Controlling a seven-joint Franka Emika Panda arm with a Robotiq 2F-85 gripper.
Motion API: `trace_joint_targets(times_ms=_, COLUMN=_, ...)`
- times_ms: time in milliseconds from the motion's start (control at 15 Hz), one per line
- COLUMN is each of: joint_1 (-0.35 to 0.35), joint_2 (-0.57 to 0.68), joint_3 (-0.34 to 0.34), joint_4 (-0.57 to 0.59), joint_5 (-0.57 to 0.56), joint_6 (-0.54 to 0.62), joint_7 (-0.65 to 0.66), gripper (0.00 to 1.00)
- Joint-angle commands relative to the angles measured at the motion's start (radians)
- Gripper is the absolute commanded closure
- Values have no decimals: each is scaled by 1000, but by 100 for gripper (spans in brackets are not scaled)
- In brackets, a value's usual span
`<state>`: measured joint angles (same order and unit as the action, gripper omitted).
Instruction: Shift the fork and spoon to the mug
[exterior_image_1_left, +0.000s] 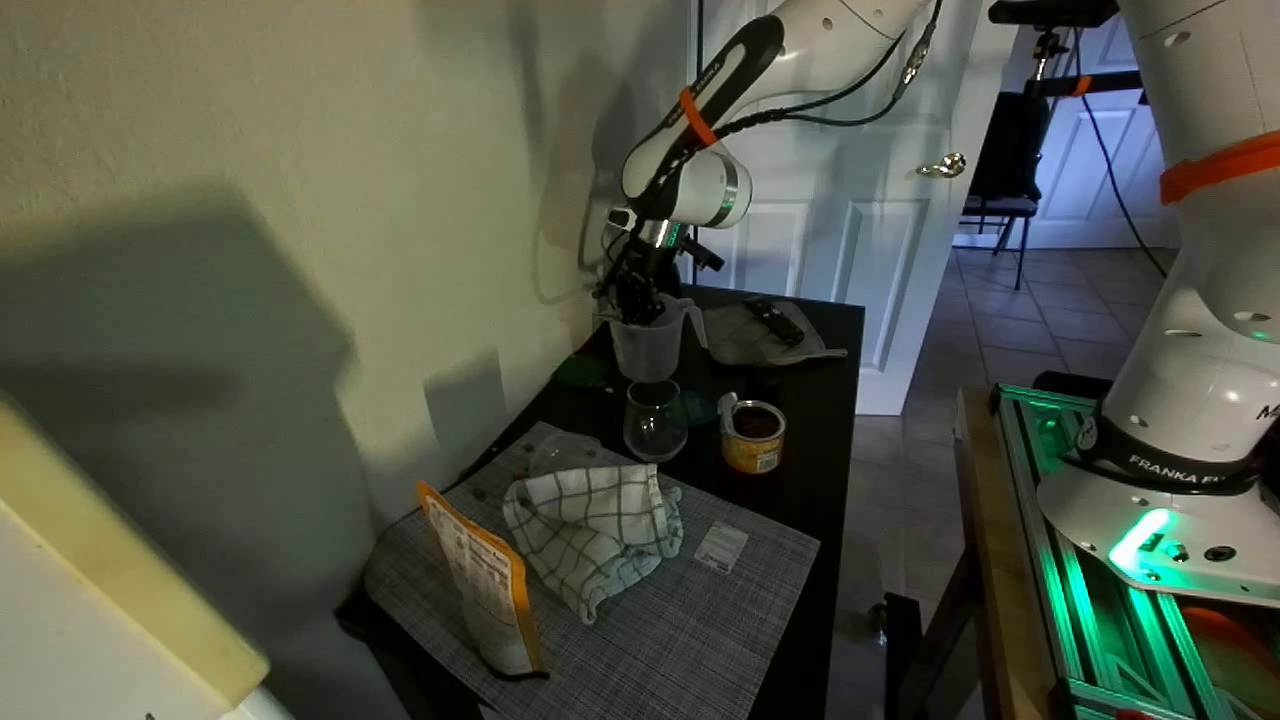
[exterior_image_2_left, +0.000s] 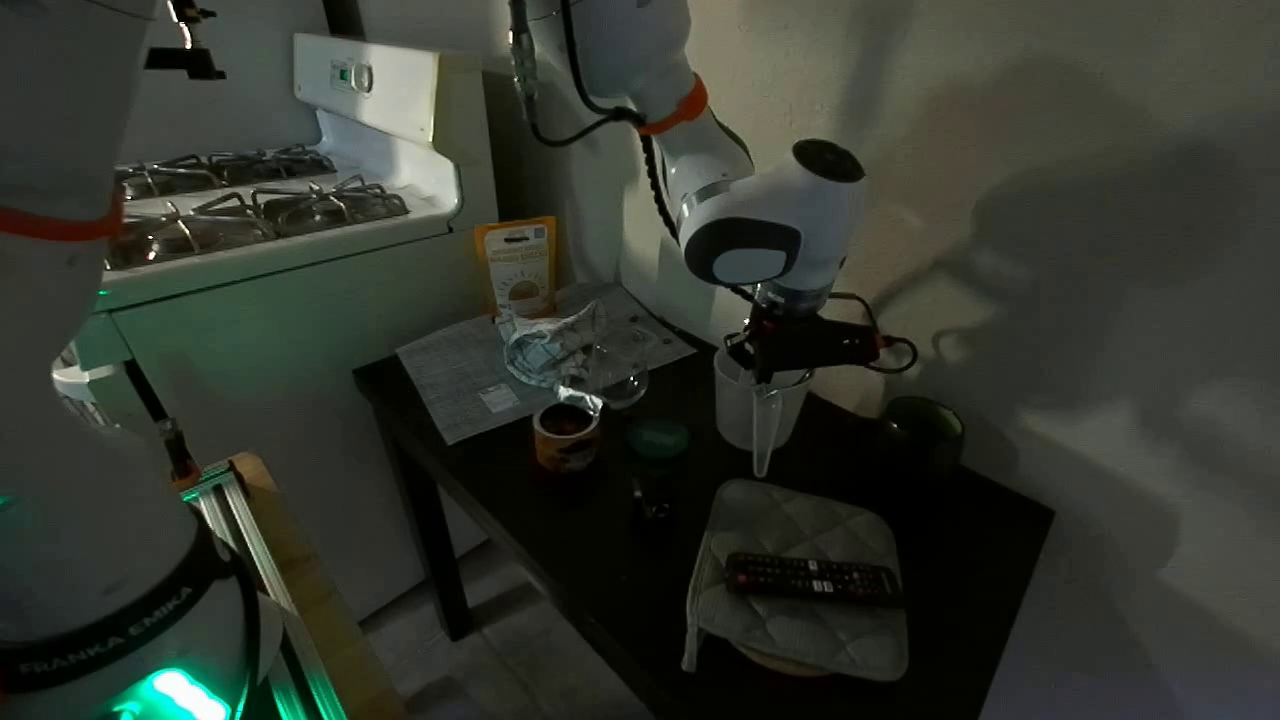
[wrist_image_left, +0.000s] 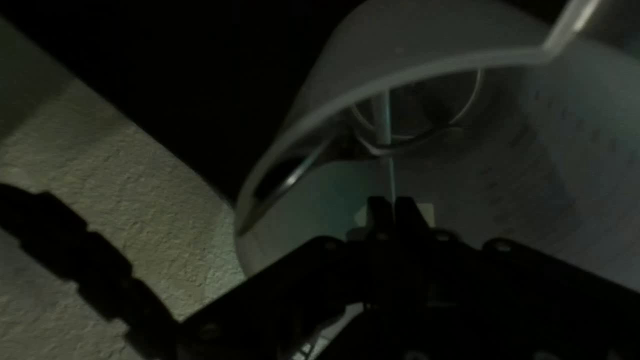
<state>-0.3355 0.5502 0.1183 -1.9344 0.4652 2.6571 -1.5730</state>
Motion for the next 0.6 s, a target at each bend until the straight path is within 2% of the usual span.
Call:
trace_joint_targets(times_ms=0, joint_1=-32, joint_2=-14, joint_3=31, joint_4=-24, joint_5=-2, joint_6=44, joint_7=-23, gripper=98)
trace_joint_targets(times_ms=200, joint_1=-94, joint_2=-81, joint_3=84, joint_4=-81, joint_5=53, joint_6=39, joint_7=-82, gripper=98)
trace_joint_targets(times_ms=400, joint_1=-194, joint_2=-180, joint_3=168, joint_4=-138, joint_5=199, joint_6=-61, joint_7=-227, gripper=98)
trace_joint_targets(times_ms=533, joint_1=-209, joint_2=-263, joint_3=156, joint_4=-176, joint_5=319, joint_6=-152, joint_7=-333, gripper=98)
